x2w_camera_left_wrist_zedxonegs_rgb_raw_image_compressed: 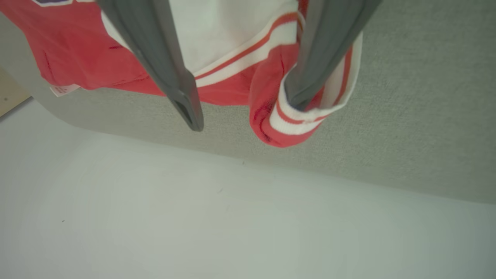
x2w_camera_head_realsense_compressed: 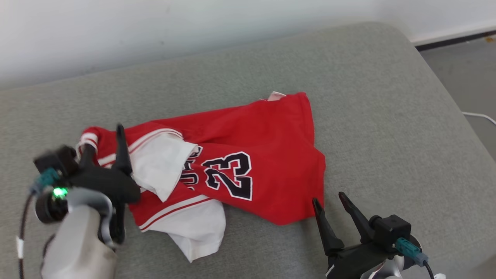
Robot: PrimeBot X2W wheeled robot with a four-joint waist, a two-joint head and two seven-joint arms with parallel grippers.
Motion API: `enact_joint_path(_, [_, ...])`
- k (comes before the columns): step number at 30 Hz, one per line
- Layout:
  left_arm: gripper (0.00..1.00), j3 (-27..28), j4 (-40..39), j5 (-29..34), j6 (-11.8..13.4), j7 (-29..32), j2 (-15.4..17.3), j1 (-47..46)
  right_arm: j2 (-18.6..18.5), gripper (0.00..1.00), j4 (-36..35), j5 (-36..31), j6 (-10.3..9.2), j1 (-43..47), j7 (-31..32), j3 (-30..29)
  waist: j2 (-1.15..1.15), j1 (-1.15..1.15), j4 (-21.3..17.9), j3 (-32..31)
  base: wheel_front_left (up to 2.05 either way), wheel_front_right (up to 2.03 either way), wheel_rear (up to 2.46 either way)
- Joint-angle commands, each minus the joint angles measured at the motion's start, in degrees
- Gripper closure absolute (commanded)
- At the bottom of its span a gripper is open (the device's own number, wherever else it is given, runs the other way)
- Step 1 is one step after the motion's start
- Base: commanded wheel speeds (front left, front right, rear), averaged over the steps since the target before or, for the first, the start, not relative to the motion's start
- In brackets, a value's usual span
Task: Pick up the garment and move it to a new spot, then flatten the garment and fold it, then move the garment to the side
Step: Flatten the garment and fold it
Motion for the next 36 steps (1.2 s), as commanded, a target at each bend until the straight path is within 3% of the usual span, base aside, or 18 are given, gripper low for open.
enact_joint_path(1, [0.00,0.10,0.14,0.33,-0.23,-0.07,0.05,1.47,-0.07,0.00,0.07,0.09,-0.12,0.44,-0.03,0.17,-0.01,-0.01,2.94,-2.77,0.00,0.00,0.00])
enact_joint_path(11, [0.00,-1.04,-1.73,-0.72,-2.37,-0.01,-2.89,11.75,-0.08,0.00,1.06,1.34,-0.13,2.49,0.42,1.05,-0.01,-0.01,5.83,-8.31,0.00,0.00,0.00])
enact_joint_path(17, [0.00,-4.19,-4.78,-2.07,-3.31,4.49,-4.74,18.00,-0.08,0.00,0.56,0.87,-0.13,3.56,0.72,0.07,-0.01,-0.01,5.52,-9.48,0.00,0.00,0.00])
enact_joint_path(25, [0.00,-5.35,-5.04,-3.10,-1.18,10.11,-5.11,18.71,-0.07,0.00,-0.50,0.73,-0.13,3.11,0.81,0.05,-0.01,-0.01,3.61,-7.56,0.00,0.00,0.00])
enact_joint_path(27, [0.00,-5.14,-5.25,-4.14,-1.90,10.92,-5.21,18.19,-0.07,0.00,-0.65,0.75,-0.13,2.81,0.59,-0.26,-0.01,-0.01,3.27,-6.89,0.00,0.00,0.00])
enact_joint_path(28, [0.62,-5.05,-5.60,-4.60,-2.37,10.88,-5.25,17.97,-0.08,0.00,-0.65,0.68,-0.13,2.68,0.48,-0.46,-0.01,-0.01,3.15,-6.57,0.00,0.00,0.00])
enact_joint_path(29, [0.62,-5.05,-5.60,-4.60,-2.37,10.88,-5.25,17.97,-0.08,0.00,-0.65,0.68,-0.13,2.68,0.48,-0.46,-0.01,-0.01,3.15,-6.57,0.00,0.00,0.00])
enact_joint_path(30, [1.00,-4.77,-5.94,-5.21,-2.71,10.75,-5.21,17.77,-0.08,0.00,-0.65,0.64,-0.13,2.58,0.45,-0.70,-0.01,-0.01,3.10,-6.28,0.00,0.00,0.00])
enact_joint_path(36, [1.00,-2.59,-10.73,-5.45,-2.90,6.11,-3.78,18.35,-0.07,0.00,-0.39,0.44,-0.13,2.69,-0.04,-2.04,-0.01,-0.01,4.10,-5.75,0.00,0.00,0.00])
